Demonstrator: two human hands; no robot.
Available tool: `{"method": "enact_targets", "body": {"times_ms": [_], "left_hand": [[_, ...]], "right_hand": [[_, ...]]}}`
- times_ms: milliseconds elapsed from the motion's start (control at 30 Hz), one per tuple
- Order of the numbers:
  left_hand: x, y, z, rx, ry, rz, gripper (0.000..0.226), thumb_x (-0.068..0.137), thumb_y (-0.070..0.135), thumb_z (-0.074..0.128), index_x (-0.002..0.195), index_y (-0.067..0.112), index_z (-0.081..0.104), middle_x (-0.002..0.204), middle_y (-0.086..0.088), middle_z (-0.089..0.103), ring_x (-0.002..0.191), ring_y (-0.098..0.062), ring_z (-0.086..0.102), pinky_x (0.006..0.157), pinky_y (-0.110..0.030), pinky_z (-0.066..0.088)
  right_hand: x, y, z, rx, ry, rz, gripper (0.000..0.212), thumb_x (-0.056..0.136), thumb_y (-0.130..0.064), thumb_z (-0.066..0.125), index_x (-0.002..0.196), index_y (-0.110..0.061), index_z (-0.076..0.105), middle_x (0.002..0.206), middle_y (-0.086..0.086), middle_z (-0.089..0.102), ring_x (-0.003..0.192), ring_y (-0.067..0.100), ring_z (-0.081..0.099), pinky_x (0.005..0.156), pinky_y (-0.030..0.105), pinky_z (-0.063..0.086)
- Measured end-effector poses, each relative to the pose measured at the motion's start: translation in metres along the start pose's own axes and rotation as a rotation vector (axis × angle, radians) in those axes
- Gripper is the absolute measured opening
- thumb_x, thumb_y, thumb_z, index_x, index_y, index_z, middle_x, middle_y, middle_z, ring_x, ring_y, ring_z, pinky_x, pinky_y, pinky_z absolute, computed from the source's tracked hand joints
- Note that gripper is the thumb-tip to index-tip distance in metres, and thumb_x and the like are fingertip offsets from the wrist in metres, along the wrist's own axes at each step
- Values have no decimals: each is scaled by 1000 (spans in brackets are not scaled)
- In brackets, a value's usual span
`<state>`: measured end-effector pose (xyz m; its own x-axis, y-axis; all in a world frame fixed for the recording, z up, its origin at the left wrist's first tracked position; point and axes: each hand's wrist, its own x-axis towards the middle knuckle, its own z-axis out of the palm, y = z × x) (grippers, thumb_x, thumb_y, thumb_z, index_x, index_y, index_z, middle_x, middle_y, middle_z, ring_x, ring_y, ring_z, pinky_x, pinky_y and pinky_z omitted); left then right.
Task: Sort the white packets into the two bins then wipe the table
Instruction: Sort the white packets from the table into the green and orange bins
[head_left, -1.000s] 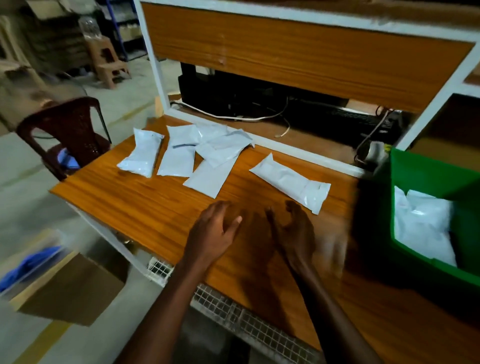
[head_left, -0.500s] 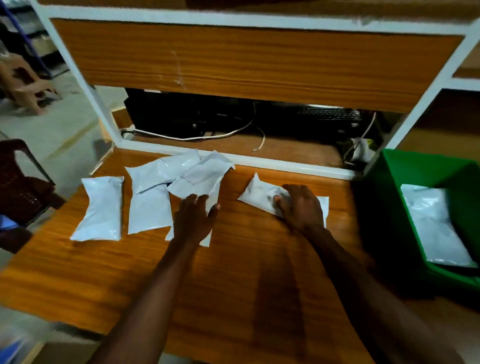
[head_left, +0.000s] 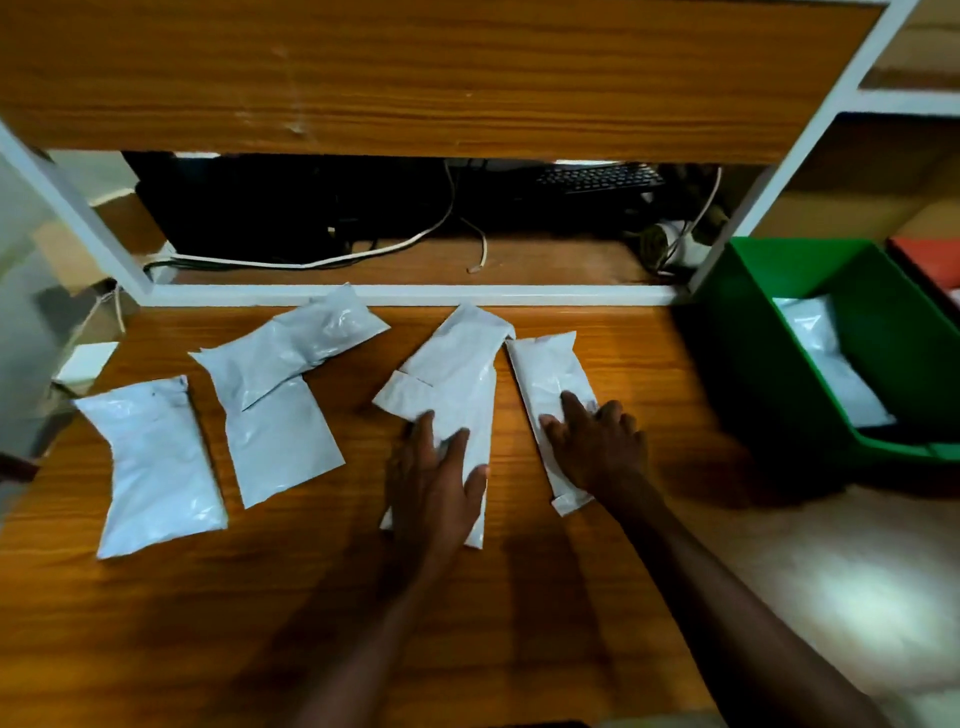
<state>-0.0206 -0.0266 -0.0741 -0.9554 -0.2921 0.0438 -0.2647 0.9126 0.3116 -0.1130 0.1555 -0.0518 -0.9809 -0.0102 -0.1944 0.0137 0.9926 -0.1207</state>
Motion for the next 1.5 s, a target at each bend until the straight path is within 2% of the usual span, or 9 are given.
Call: {"method": "enact_targets", "body": {"times_ms": [133,300,433,600,733,967,1100,1267,1500], "left_hand": [[0,-4,-4,32,-80,49,66,89,66,46,147,37,36,162,-4,6,145,-28,21,111,-47,35],[27,-9,-18,88,-217,-7,103,80,75,53,155,23,6,158,-13,-29,148,-38,13,109,-44,37],[30,-8,-20,43,-173,-25,109,79,79,47,156,22,-4,155,-13,-39,150,-39,8,111,-46,35],[-6,0,-10,49,-87,-96,84,90,70,36,157,26,12,161,-11,-24,148,-39,11,115,-51,27],[-34,3,5,94,-118,-82,79,90,71,32,157,33,13,162,-11,-20,149,-39,3,118,-55,18],[-27,8,-1,31,-121,-45,72,89,75,28,153,44,16,163,-7,-18,149,-39,5,116,-55,19],[-25,10,6,25,-134,19,66,91,69,34,151,47,21,165,-7,0,145,-38,12,110,-49,32],[-33,5,9,-134,-80,119,54,94,52,52,146,42,40,162,-3,24,140,-33,27,98,-43,44],[-56,13,12,-224,-65,268,39,90,45,54,128,40,62,154,0,40,134,-31,36,101,-48,38]], "right_hand": [[-32,-4,14,13,105,32,61,95,-71,32,147,-39,27,131,19,44,121,38,46,99,49,39],[-47,-2,23,50,169,60,64,94,-70,38,149,-38,30,130,19,46,118,37,48,95,47,41],[-52,2,20,70,146,62,64,95,-69,36,149,-36,29,130,18,45,118,36,47,96,44,40],[-63,7,18,101,108,73,66,95,-70,34,151,-36,25,133,19,42,121,36,45,95,43,41],[-76,9,20,146,79,56,67,94,-74,30,150,-39,24,137,18,38,125,37,41,90,46,45],[-87,12,25,123,59,45,72,92,-77,25,154,-43,12,155,19,21,138,44,30,101,57,44],[-88,13,38,137,164,27,67,94,-72,34,152,-38,25,146,20,37,125,37,49,86,44,54],[-94,29,38,357,197,19,54,95,-60,51,143,-35,47,129,12,53,103,28,65,77,30,52],[-122,48,31,504,232,15,50,96,-55,55,142,-34,53,123,9,59,107,28,61,84,35,55]]}}
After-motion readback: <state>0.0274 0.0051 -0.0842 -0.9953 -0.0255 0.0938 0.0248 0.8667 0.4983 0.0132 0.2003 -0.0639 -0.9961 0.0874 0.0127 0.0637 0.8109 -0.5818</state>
